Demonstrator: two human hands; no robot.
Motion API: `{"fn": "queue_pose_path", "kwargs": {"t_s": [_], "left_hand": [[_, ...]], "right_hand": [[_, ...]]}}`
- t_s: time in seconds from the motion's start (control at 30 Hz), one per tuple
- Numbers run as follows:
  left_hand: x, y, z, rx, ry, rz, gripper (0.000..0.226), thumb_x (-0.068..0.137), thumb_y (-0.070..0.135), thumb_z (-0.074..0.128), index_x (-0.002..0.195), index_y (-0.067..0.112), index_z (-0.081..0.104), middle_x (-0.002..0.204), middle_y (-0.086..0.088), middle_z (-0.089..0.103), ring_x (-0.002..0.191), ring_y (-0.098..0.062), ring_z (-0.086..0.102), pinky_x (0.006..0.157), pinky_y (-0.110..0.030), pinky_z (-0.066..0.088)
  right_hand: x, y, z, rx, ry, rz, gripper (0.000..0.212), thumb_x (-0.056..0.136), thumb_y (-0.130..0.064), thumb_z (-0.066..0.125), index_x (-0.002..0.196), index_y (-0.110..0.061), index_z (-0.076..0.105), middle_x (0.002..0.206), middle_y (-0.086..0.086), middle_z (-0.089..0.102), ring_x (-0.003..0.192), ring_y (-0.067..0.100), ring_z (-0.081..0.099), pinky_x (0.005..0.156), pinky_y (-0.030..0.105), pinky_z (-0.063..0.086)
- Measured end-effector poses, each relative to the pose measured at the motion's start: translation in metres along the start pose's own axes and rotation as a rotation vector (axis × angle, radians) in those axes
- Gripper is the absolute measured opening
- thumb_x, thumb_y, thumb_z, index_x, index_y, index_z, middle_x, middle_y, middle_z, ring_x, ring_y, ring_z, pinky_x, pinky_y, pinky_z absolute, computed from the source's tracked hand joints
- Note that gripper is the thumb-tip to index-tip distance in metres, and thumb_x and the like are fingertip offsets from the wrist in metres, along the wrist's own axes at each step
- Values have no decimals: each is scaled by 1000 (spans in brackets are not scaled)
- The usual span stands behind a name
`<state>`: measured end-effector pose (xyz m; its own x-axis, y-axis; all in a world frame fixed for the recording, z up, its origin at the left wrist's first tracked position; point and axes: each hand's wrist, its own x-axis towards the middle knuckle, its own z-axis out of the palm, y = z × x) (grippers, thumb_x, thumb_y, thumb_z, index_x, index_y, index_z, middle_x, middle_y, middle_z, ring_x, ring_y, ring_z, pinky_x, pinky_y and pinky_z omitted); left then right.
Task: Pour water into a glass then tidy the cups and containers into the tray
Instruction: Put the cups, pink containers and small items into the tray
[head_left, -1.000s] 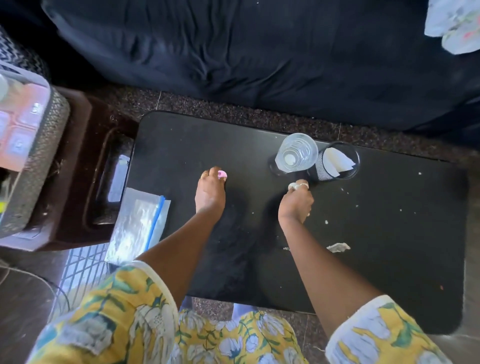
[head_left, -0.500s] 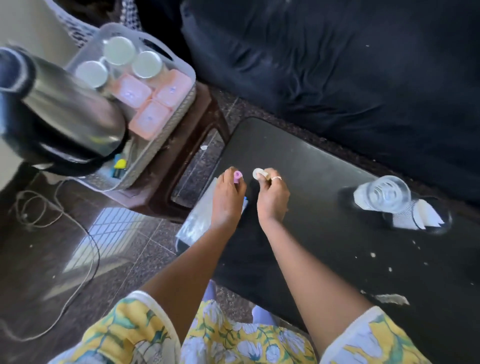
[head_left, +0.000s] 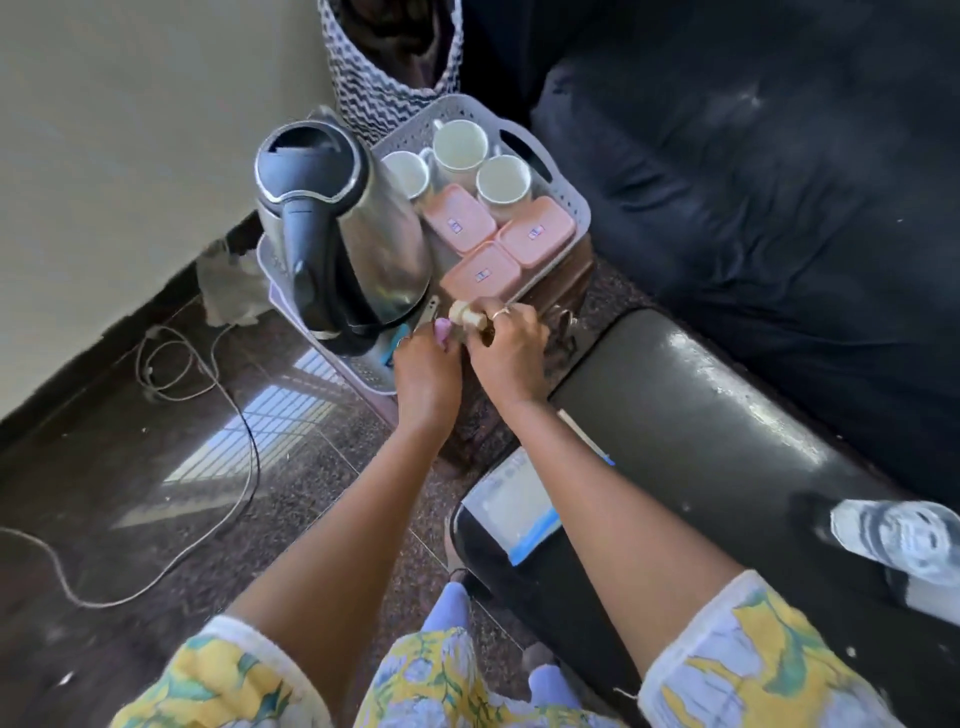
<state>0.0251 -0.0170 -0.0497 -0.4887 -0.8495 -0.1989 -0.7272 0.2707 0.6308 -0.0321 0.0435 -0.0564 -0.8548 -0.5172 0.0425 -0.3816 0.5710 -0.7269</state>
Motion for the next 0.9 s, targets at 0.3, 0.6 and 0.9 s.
{"fn": "queue_pose_path", "kwargs": {"t_s": [0.3,0.6,0.9], "left_hand": [[23,-3,-5,129,-156,-119,27,87,21,53,93,-3,64,95,-23,66,93,-39,59,74,-38,46],[-20,0,16,3,79,296,26,84,-2,50,107,-1,63,104,-22,62,98,-36,54,87,-40,42],[-86,-32,67,175,-274,51,33,88,11,50,120,5,54,120,-16,52,111,-32,46,95,-38,38]], "right_hand": [[8,0,16,-142,-68,-23,12,81,-13,65,88,-8,73,101,10,67,105,37,47,82,42,30],[-17,43,-15,11,195,64,20,77,8,61,92,0,72,103,16,65,96,39,55,85,47,46],[-73,125,-45,-135,-142,337,29,87,-8,62,117,-5,62,125,9,52,113,27,49,94,37,43]]}}
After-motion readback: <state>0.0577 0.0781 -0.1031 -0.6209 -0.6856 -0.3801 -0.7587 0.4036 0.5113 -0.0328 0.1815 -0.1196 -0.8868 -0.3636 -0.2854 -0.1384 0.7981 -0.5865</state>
